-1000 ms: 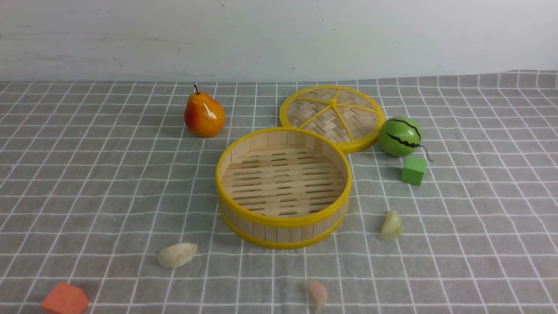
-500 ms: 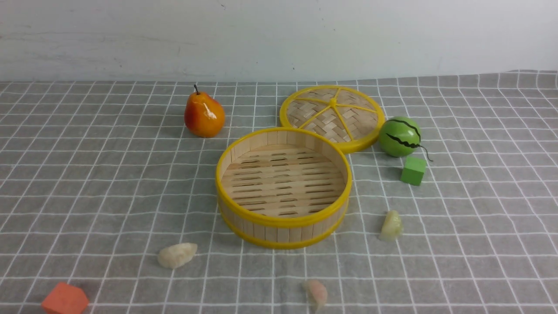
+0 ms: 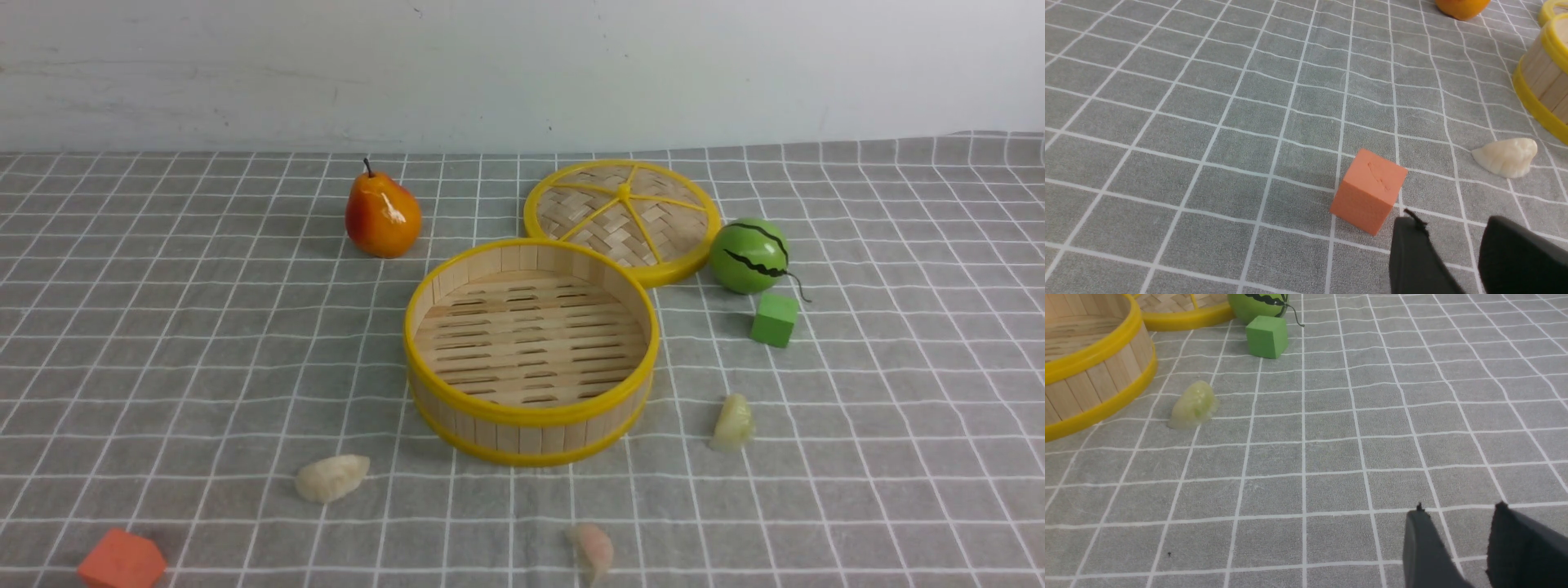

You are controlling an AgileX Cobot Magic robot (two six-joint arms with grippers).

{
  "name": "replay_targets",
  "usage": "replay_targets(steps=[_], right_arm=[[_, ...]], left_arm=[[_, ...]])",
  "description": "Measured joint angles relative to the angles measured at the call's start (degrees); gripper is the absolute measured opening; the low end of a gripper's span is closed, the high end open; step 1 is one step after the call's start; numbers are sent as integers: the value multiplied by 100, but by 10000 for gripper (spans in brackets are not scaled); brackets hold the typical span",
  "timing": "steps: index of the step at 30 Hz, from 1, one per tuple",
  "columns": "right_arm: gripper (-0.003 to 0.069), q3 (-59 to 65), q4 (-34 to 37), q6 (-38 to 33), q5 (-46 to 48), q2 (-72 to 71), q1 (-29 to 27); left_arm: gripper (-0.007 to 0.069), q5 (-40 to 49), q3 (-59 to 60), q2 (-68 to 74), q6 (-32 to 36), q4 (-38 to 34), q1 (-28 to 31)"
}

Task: Put the dumplings into the steamer on the table with the grey tablecloth.
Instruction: 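Reach for and grasp a dumpling on the table with the left gripper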

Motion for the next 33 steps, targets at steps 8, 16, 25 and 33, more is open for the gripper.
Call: replay_targets(steps=[8, 16, 25, 33], right_arm=[[240, 0, 0, 0, 0, 0, 0], [240, 0, 0, 0, 0, 0, 0], [240, 0, 433, 7, 0, 0, 0], [240, 32, 3664, 1220, 92, 0, 0]], left_arm=[[237, 0, 0, 0, 0, 36, 0], [237, -5, 0, 0, 0, -222, 0], [237, -214, 0, 0, 0, -827, 0], [237, -400, 0, 0, -545, -3871, 0]])
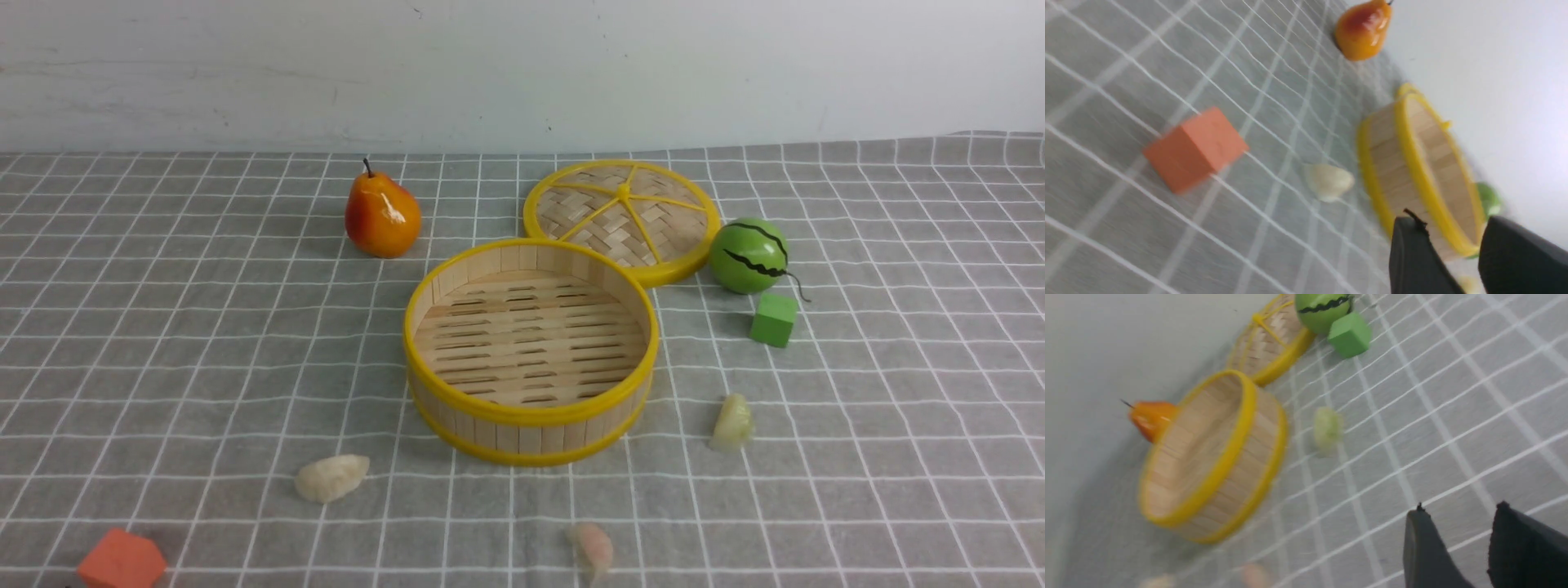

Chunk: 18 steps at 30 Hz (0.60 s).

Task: Put the dumplings into the steamer on the table with the grey tablecloth.
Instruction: 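Reach for and grasp a dumpling on the table with the left gripper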

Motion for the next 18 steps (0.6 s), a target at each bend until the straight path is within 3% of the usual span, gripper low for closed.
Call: replay_targets(steps=[2, 4, 10, 13, 14, 16, 18], right_arm=[[240, 13, 823, 236, 22, 0, 0], [240, 13, 1157, 241, 8, 0, 0], [240, 13, 1180, -245, -145, 0, 0], [240, 7, 1163, -782, -226, 0, 0], [235, -118, 1150, -1221, -227, 0, 0], [216, -283, 1136, -1512, -227, 30, 0], [143, -745, 1091, -2095, -240, 388, 0]], left_arm=[[237, -37, 0, 0, -158, -1026, 0], [237, -79, 0, 0, -182, -1435, 0], [237, -234, 0, 0, -157, -1993, 0], [237, 19, -136, 0, 270, -2017, 0], [232, 378, -457, 0, 847, -1897, 0], [215, 625, -738, 12, 1207, -1720, 0], [147, 1139, -1381, 383, 1577, -1121, 0]])
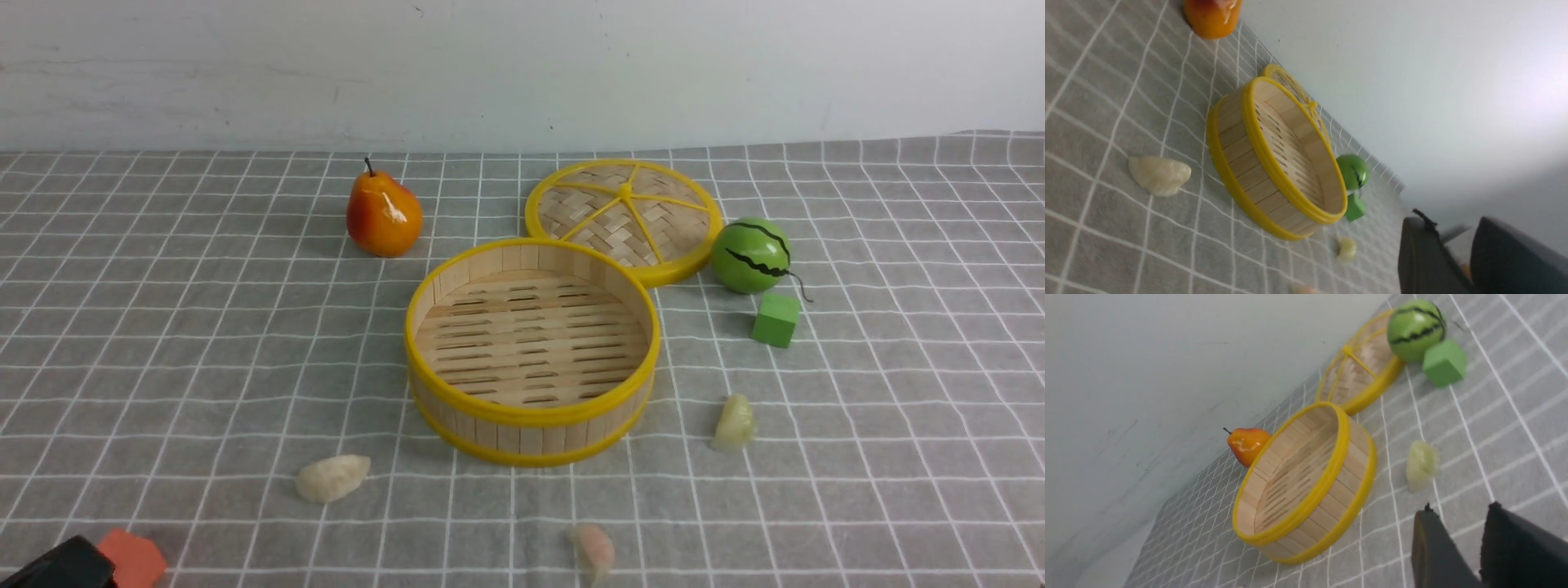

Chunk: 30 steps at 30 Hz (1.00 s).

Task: Put the dumplings into the steamer on the table with the grey tablecloth.
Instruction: 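Reach for and grasp a dumpling on the table with the left gripper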

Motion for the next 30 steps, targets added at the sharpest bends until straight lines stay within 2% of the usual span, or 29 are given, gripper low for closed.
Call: replay_targets(steps=[4, 5, 9, 13, 14, 16, 21, 26, 30], right_arm=[[1, -877, -221, -882, 179, 1148, 0], [-15, -1268, -328, -1237, 433, 1681, 0], [-20, -2302, -798, -2054, 1545, 3059, 0], [-19, -3201, -1237, -2444, 2928, 4399, 156], [-19, -3239, -1252, -2441, 2928, 4399, 180], [-19, -3624, -1464, -2481, 3439, 5003, 557], [-13, -4097, -1897, -2481, 3910, 5750, 1491], [-11, -4173, -1969, -2481, 3898, 5906, 1945], [-11, -4192, -1993, -2481, 3894, 5906, 1998]], left_arm=[[0, 814, -1036, 1266, 102, 1295, 0], [-14, 1134, -1396, 1728, 123, 1713, 0], [-14, 2079, -2423, 2981, 196, 2791, -6], [-14, 2796, -3283, 4009, 196, 3704, -298], [-14, 2828, -3283, 4009, 196, 3704, -298], [-14, 3136, -3695, 4585, 196, 4101, -632], [-11, 3337, -4335, 5810, 196, 4899, -1352], [76, 3326, -4786, 6961, 366, 5355, -1851], [288, 2956, -5107, 8021, 1054, 5336, -2136]])
